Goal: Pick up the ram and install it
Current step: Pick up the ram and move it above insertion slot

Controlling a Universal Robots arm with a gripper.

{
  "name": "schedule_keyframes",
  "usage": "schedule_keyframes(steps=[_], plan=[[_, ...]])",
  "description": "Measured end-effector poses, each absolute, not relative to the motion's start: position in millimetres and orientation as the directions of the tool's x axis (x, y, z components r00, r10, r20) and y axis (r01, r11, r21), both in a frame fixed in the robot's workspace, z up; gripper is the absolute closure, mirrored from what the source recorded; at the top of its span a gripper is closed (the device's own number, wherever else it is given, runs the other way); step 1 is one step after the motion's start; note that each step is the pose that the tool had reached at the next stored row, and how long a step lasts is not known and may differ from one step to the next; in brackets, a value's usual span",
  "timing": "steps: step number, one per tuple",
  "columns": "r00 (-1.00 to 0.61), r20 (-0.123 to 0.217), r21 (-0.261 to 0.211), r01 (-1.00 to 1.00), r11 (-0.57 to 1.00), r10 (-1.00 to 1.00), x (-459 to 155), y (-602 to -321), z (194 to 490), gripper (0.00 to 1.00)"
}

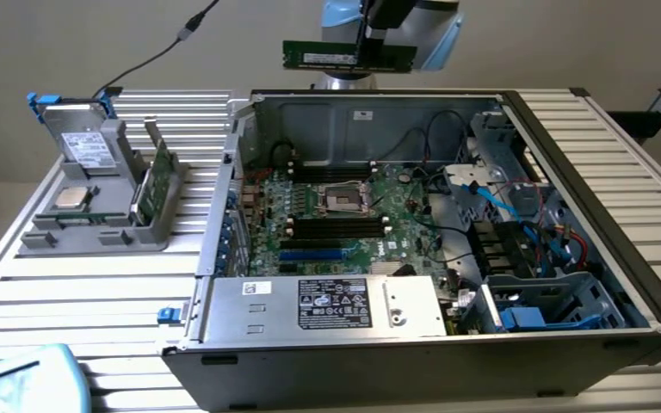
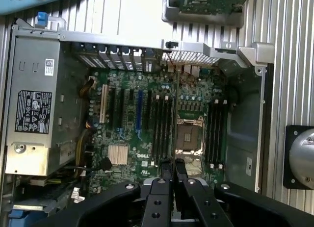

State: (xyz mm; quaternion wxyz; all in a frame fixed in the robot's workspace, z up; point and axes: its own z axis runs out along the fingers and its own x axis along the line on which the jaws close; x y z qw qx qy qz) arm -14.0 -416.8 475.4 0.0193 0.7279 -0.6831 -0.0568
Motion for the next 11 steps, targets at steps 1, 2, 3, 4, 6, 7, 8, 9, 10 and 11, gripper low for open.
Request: schedule_keyframes(steps=[1, 2, 3, 4, 6, 7, 8, 9, 10, 11], plan=[[0.056, -0.057, 0.106, -0.992, -0.062, -0.997, -13, -417, 473, 0.86], [0.052, -0.058, 0.106, -0.993, -0.058, -0.997, -11, -417, 472, 0.86], [0.048, -0.058, 0.106, -0.993, -0.053, -0.997, -10, -417, 470, 0.86], [0.043, -0.059, 0.106, -0.993, -0.049, -0.997, -9, -417, 468, 0.86], [0.033, -0.059, 0.106, -0.994, -0.039, -0.998, -7, -417, 465, 0.86], [0.028, -0.060, 0.106, -0.994, -0.034, -0.998, -7, -417, 463, 0.86], [0.023, -0.060, 0.106, -0.994, -0.030, -0.998, -7, -417, 461, 0.86], [0.021, -0.060, 0.105, -0.994, -0.027, -0.998, -7, -417, 459, 0.86], [0.019, -0.060, 0.105, -0.994, -0.025, -0.998, -7, -417, 457, 0.86], [0.017, -0.060, 0.105, -0.994, -0.024, -0.998, -7, -416, 455, 0.86]])
